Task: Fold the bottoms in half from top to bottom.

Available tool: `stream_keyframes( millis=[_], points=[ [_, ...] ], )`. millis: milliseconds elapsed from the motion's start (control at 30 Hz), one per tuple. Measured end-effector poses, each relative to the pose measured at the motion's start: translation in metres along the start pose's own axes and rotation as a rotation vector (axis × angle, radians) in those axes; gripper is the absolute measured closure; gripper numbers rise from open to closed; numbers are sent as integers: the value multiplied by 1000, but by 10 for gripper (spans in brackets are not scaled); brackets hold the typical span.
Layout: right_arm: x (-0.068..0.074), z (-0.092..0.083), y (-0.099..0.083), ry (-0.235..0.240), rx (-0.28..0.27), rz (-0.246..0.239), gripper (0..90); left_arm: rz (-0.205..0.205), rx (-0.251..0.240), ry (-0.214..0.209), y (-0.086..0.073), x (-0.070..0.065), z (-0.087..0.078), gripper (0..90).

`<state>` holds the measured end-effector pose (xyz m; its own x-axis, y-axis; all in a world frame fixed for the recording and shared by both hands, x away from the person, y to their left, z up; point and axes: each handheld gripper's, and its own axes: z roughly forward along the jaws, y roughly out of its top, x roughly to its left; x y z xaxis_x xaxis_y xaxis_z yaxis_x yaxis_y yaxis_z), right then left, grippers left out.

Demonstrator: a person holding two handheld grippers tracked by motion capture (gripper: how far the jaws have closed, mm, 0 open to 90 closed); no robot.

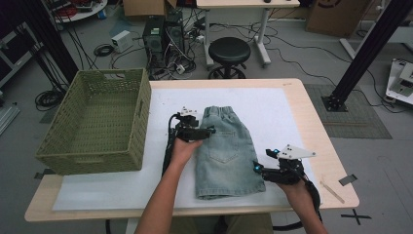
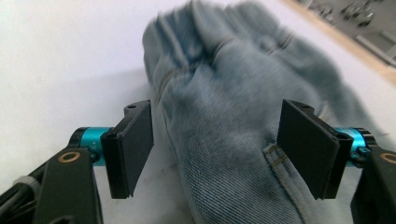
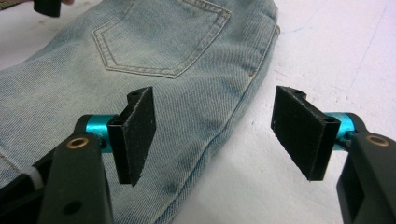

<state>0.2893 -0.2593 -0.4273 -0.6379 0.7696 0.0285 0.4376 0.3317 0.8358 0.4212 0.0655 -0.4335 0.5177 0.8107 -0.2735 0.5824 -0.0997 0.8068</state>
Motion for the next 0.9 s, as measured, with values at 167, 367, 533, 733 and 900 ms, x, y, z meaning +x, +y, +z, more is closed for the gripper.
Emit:
stream_keyframes(
  millis=[167,367,533,733,900],
  points=[
    [-1,0,-1,2,4,5,317,-37,40,-18,-4,3,9,346],
    [-1,1,-1,2,9,3,324,-24,55,-49,-8,4,16,535],
    [-1,1,-1,2,8,11,329,22,16,-52,-11,-1,12,748],
    [-2,-1,-1,-3,3,21,342,61,-60,-73,-15,-3,6,798],
    [-1,0,0,-5,1,23,344,78,-76,-74,-14,-5,3,804]
  ],
)
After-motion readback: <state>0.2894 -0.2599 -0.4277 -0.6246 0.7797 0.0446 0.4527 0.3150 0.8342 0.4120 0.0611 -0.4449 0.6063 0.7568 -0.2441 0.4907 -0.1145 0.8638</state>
